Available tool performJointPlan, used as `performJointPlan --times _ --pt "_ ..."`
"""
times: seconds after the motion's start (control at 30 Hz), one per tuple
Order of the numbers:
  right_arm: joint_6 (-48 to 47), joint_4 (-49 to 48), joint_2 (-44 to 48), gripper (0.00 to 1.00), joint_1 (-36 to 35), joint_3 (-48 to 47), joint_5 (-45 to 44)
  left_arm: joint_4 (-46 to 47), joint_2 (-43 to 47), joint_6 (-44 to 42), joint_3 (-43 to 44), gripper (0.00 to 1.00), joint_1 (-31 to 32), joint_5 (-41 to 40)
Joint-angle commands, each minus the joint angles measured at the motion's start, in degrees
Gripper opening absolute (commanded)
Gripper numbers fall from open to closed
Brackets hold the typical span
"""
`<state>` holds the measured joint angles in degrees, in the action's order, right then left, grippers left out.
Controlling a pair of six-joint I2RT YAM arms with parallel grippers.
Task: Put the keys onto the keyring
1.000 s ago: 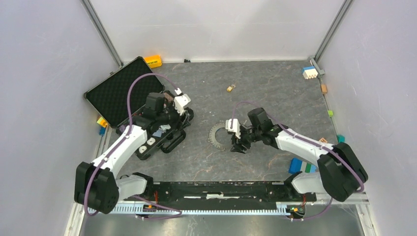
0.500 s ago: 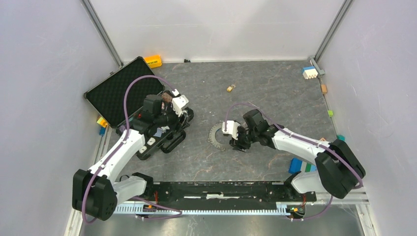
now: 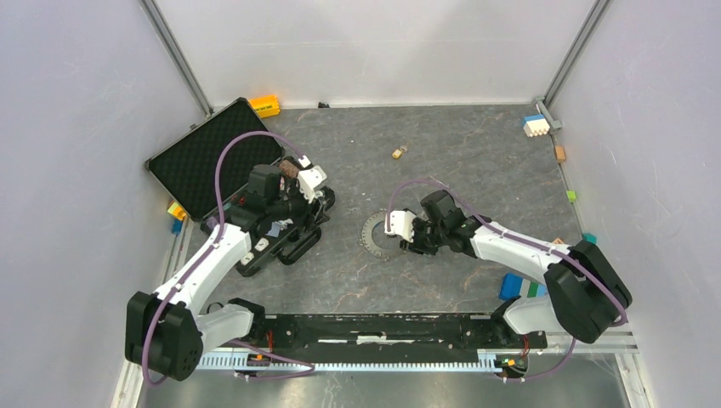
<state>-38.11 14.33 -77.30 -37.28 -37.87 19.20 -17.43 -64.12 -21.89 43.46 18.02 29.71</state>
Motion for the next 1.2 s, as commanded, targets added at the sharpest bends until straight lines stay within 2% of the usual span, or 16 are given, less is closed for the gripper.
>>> performJointPlan --times 0.0,0.37,0.6,0.87,1.03,1.17 --pt "-1.8 -0.2 -0.6 0.42 -0.1 -0.7 -0.6 1.8 1.5 0.9 -0.3 0.63 0.0 1.4" --pt "-2.6 4.7 2.0 0.35 -0.1 -0.9 9.4 1.8 1.8 0.2 -0.7 0.64 0.0 1.8" --pt "-2.6 4.4 -1.2 0.34 -0.1 -1.4 12.6 1.6 2.6 -0.2 -1.1 0.64 0.0 2.2" --pt "0.6 3.0 -4.9 0.33 -0.1 -3.6 8.6 1.7 2.9 -0.2 -1.3 0.64 0.0 2.5" --pt "3.2 1.4 -6.0 0.40 -0.1 -4.0 6.6 1.7 2.8 -0.4 -1.3 0.65 0.0 2.6" --pt "5.6 0.5 -7.1 0.42 -0.1 -4.9 5.1 1.7 2.6 -0.4 -1.4 0.65 0.0 2.6"
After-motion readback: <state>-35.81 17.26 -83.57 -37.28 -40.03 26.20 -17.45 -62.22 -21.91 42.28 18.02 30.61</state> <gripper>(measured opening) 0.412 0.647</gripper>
